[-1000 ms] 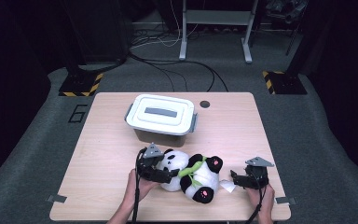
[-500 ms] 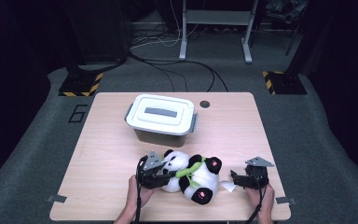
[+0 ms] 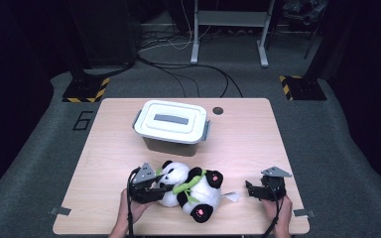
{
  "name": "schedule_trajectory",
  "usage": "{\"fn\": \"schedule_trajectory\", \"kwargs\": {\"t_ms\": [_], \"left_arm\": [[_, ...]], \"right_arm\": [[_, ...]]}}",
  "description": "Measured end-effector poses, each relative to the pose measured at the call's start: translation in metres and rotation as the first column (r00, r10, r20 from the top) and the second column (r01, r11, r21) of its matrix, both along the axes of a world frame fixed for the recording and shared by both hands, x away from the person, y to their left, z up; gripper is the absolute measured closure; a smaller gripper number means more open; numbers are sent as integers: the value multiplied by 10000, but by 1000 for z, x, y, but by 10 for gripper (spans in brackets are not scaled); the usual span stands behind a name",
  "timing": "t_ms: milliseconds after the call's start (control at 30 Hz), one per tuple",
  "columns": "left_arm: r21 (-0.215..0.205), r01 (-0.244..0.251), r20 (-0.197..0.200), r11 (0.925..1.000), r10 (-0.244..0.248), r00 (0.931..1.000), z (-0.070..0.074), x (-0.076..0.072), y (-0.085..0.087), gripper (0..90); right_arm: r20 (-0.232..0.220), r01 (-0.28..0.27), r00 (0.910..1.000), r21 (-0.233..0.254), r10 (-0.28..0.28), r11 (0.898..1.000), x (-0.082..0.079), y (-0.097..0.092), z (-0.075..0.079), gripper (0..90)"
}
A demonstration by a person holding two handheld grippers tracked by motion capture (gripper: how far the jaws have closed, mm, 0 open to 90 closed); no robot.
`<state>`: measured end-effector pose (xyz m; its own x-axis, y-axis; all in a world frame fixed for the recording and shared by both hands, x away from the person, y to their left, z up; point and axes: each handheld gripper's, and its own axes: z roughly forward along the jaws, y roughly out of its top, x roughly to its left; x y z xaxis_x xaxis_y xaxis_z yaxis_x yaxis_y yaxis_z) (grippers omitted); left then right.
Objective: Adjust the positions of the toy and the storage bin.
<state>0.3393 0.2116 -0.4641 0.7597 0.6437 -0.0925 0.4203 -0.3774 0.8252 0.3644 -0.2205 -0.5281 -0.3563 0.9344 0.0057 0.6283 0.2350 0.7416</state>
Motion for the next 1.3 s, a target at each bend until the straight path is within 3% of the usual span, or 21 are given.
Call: {"fn": "schedule_trajectory", "kwargs": {"t_ms": [200,433,833,1033,1200,1300], "left_arm": [[77,-109,-135,9999,110,9998,2,4,31,560],[320,-83,-29,9995,84,10000,6,13,67,558],[441,-453,-554,9980,477,9973,11,30,129,541],[199,-813,-640,9965,824,9945,5,32,139,521],[509,-1481,-521,9877,1507,9872,17,24,130,330],[81,-1755,-362,9845,1757,9838,28,17,129,318]], "right_arm": [[1,45,10000,1,-45,10000,0,0,0,138],[5,72,10000,-6,-72,10000,0,0,0,139],[2,134,9999,-6,-134,9999,0,0,0,138],[1,159,9999,-16,-159,9999,0,0,0,138],[11,170,9999,-22,-170,9999,0,0,0,139],[14,169,9999,-21,-169,9999,0,0,0,139]]}}
